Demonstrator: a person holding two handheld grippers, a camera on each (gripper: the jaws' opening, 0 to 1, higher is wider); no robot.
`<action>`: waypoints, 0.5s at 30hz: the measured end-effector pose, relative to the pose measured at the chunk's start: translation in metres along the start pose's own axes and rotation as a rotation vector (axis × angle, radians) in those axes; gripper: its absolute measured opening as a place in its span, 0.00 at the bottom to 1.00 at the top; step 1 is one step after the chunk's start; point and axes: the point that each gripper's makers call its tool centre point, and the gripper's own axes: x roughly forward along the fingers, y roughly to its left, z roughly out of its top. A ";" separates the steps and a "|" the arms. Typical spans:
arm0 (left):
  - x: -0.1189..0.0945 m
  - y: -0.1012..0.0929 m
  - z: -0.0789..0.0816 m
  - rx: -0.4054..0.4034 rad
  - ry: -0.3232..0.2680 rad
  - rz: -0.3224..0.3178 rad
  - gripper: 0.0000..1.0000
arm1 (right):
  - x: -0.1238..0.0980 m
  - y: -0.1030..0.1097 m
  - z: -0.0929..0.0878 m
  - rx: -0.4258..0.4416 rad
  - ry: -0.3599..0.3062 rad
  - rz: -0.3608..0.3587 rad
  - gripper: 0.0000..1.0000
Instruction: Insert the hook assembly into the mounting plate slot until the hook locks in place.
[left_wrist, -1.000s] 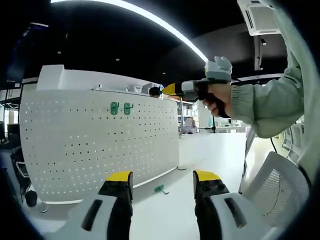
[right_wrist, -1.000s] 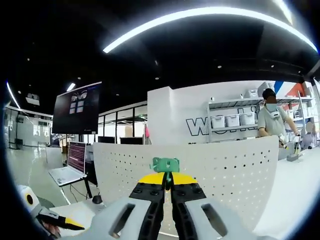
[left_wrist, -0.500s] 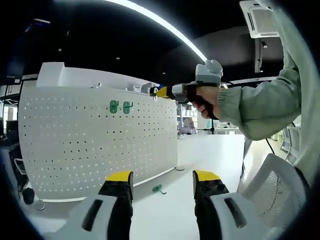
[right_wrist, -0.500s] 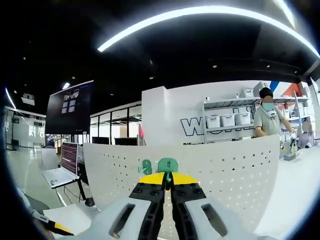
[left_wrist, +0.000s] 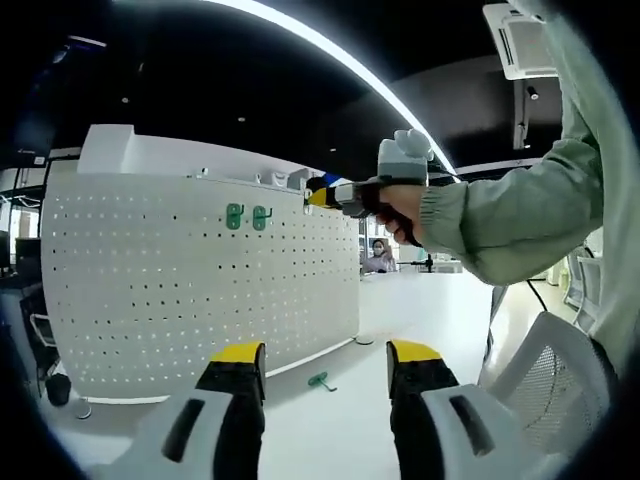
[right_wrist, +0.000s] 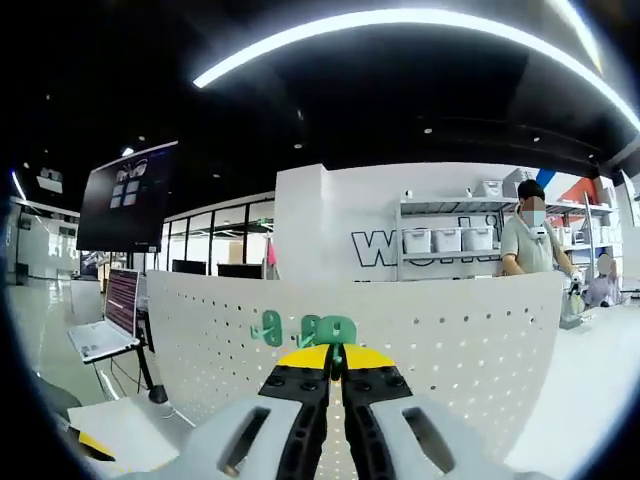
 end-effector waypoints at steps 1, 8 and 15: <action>0.000 0.000 0.000 0.000 -0.002 0.001 0.51 | 0.002 0.000 -0.001 0.003 0.000 -0.003 0.01; -0.001 0.004 0.003 -0.002 -0.011 0.017 0.51 | 0.017 -0.003 -0.003 0.003 0.001 -0.030 0.01; -0.001 0.004 0.002 -0.005 -0.009 0.019 0.51 | 0.026 -0.006 -0.006 -0.020 0.009 -0.063 0.01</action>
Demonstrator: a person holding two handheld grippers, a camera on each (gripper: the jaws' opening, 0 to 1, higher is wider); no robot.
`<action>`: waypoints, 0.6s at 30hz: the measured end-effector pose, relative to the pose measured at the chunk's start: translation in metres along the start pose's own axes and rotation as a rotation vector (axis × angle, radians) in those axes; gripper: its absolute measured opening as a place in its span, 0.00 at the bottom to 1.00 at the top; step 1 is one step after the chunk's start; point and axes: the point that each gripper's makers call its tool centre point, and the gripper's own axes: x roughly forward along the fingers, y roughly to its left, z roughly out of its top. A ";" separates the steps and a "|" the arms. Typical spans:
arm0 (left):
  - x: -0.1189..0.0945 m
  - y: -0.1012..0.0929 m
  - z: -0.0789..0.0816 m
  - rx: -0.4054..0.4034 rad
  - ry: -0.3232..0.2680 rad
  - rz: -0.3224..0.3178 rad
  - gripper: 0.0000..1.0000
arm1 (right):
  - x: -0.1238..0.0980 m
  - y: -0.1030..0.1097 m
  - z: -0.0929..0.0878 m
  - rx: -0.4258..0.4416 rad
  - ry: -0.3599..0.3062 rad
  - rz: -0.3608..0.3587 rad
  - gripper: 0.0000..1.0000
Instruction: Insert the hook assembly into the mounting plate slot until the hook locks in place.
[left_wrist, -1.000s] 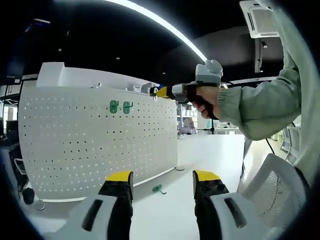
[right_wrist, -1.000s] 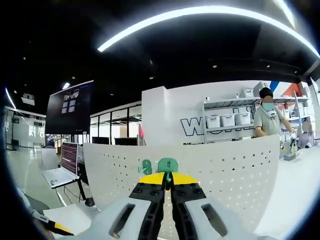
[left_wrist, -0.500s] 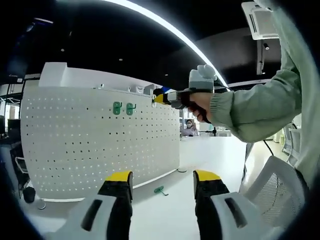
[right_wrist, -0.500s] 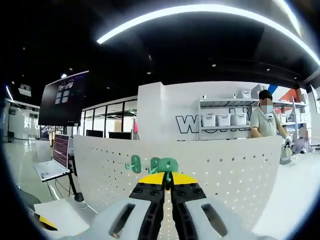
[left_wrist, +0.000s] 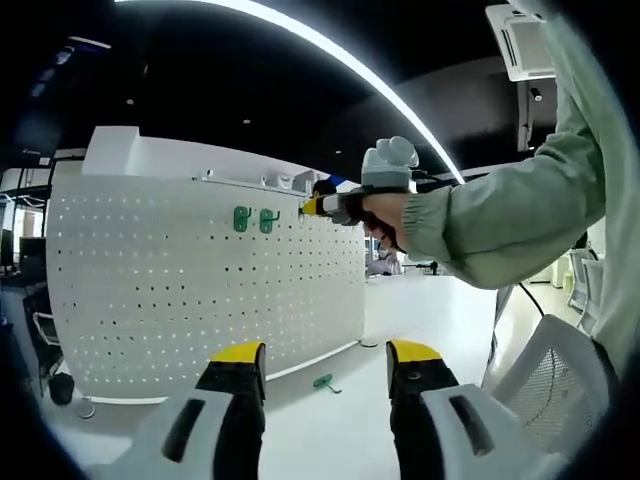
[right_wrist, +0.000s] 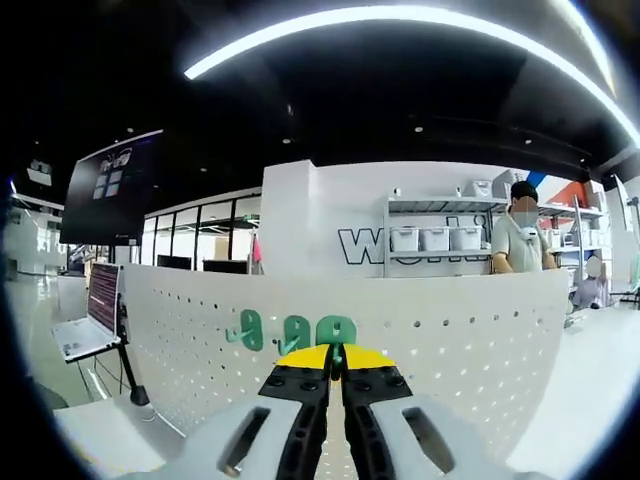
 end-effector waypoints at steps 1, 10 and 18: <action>0.000 0.000 0.000 0.000 0.000 -0.001 0.51 | 0.001 -0.001 -0.001 0.003 0.003 -0.005 0.01; 0.000 0.001 0.001 -0.005 -0.006 0.002 0.51 | 0.013 -0.005 -0.011 0.022 0.024 -0.036 0.01; 0.000 0.001 0.001 -0.010 -0.006 0.000 0.50 | 0.020 -0.008 -0.012 0.014 0.032 -0.049 0.01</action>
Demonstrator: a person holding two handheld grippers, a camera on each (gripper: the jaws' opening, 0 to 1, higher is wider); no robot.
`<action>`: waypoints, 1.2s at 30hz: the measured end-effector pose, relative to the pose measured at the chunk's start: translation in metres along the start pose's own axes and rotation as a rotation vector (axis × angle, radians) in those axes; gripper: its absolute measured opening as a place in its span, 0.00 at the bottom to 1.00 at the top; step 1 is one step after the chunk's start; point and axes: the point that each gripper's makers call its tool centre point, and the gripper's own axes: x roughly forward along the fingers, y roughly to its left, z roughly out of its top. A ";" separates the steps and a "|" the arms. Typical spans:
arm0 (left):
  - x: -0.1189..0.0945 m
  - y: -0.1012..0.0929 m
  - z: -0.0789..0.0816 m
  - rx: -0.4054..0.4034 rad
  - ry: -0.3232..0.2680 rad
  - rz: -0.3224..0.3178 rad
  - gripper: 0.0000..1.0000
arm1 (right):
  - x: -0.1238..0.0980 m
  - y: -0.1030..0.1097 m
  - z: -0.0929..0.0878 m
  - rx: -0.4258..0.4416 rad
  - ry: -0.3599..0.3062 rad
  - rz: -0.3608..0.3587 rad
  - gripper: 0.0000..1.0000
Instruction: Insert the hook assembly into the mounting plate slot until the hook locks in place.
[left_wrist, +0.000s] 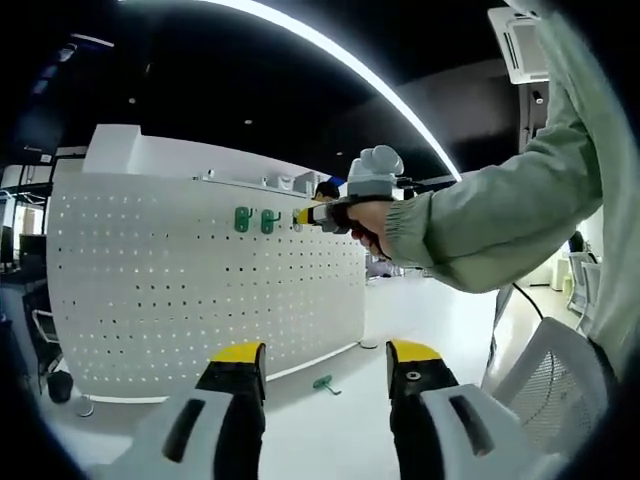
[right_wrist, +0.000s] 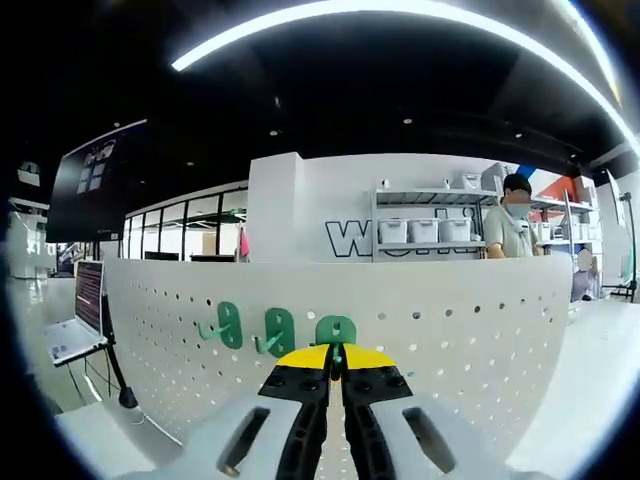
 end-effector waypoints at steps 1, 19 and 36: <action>0.000 0.000 0.000 -0.001 0.001 -0.001 0.50 | 0.002 0.000 0.000 -0.002 0.001 -0.002 0.01; 0.000 0.001 0.000 -0.008 0.000 0.003 0.50 | 0.015 -0.002 -0.002 -0.017 0.019 -0.015 0.01; -0.001 0.002 0.000 -0.012 -0.002 0.004 0.50 | 0.022 -0.007 -0.005 -0.002 0.043 -0.039 0.01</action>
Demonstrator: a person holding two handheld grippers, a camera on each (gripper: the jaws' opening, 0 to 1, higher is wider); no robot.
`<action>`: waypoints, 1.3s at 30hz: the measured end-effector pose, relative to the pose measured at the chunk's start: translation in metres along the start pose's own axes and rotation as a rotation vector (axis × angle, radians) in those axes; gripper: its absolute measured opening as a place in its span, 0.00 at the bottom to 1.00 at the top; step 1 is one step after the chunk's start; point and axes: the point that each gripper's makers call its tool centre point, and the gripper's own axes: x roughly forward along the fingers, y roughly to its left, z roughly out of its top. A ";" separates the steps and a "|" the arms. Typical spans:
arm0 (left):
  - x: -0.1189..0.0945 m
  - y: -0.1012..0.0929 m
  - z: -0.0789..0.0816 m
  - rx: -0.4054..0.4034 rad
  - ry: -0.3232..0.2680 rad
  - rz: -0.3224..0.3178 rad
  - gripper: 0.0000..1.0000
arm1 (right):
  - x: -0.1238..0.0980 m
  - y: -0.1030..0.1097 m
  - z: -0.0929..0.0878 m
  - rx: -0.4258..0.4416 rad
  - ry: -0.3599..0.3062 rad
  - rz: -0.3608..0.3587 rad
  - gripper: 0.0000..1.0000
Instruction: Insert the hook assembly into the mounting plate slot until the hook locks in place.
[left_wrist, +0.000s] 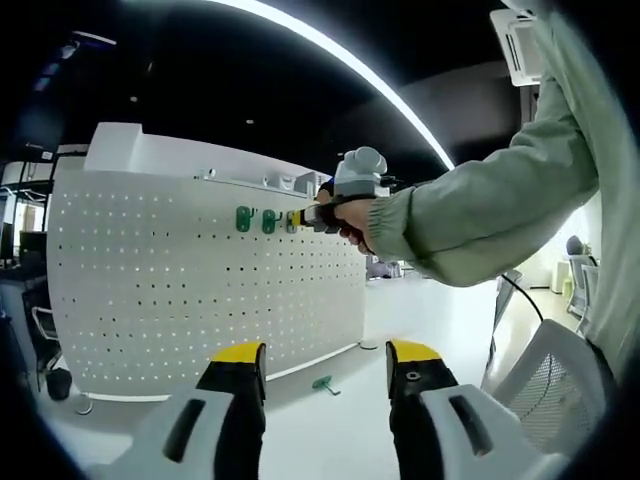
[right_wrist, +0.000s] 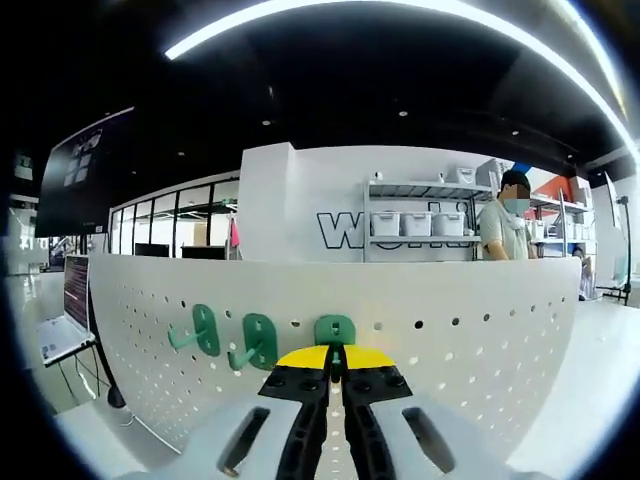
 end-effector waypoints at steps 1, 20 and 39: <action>0.000 0.000 0.000 0.000 0.000 0.000 0.50 | 0.001 0.000 0.000 -0.007 0.000 -0.001 0.01; 0.000 0.001 0.001 -0.003 -0.006 0.003 0.50 | 0.001 0.000 0.000 -0.006 -0.003 -0.005 0.01; -0.002 0.004 0.002 -0.002 -0.011 0.014 0.50 | 0.000 0.004 -0.002 -0.011 -0.012 0.011 0.08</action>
